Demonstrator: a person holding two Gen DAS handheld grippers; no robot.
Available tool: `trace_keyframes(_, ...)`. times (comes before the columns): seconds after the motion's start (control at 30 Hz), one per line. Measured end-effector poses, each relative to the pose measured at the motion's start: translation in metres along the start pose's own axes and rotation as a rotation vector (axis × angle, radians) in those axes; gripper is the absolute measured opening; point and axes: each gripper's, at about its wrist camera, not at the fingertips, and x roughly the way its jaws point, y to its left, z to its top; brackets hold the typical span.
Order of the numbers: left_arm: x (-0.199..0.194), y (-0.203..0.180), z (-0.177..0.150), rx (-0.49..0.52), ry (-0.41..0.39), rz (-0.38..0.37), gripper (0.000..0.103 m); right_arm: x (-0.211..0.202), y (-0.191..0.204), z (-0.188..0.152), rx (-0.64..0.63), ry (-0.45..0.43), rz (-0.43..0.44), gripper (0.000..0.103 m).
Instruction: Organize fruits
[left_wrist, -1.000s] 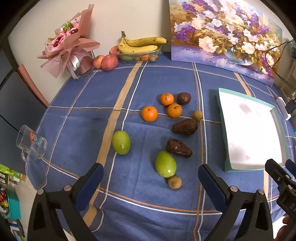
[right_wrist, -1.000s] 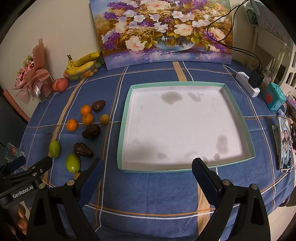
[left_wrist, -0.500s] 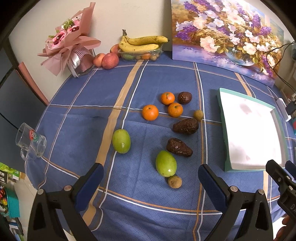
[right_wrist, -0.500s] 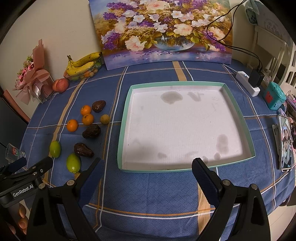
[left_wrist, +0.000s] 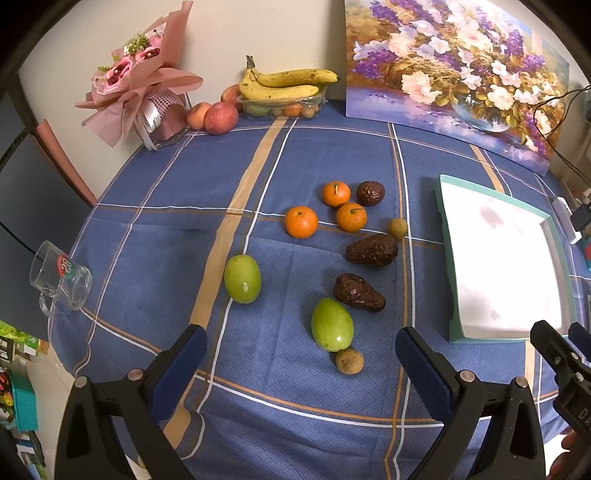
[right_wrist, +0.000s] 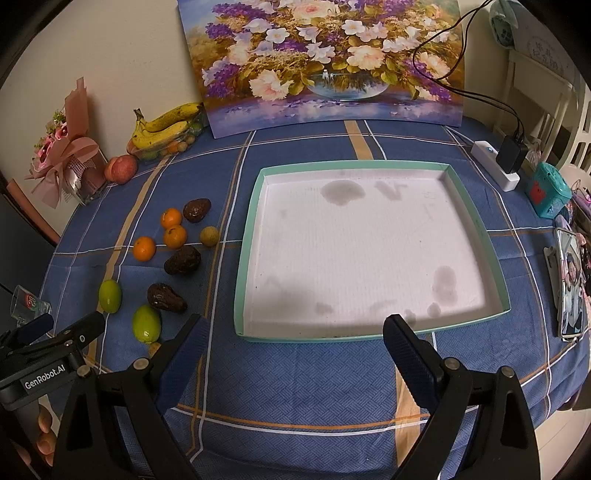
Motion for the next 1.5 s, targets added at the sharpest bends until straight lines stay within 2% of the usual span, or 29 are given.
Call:
trace_keyframes(1.0, 0.002, 0.005, -0.001, -0.022, 0.011, -0.02, 0.103, 0.003, 0.005, 0.0, -0.013, 0.011, 0.0, 0.095)
trace_keyframes(1.17, -0.001, 0.021, 0.001, -0.096, -0.007, -0.054, 0.103, 0.004, 0.012, 0.001, -0.028, 0.016, 0.004, 0.095)
trace_keyframes(1.3, -0.007, 0.045, 0.004, -0.201, -0.089, -0.099, 0.103, 0.005, 0.023, 0.003, -0.034, 0.021, 0.036, 0.095)
trace_keyframes(1.4, -0.009, 0.061, 0.007, -0.252, -0.148, -0.082, 0.103, 0.006, 0.035, 0.007, -0.052, 0.012, 0.065, 0.095)
trace_keyframes(1.5, -0.005, 0.08, 0.01, -0.3, -0.157, -0.087, 0.103, 0.008, 0.051, 0.01, -0.081, 0.001, 0.105, 0.095)
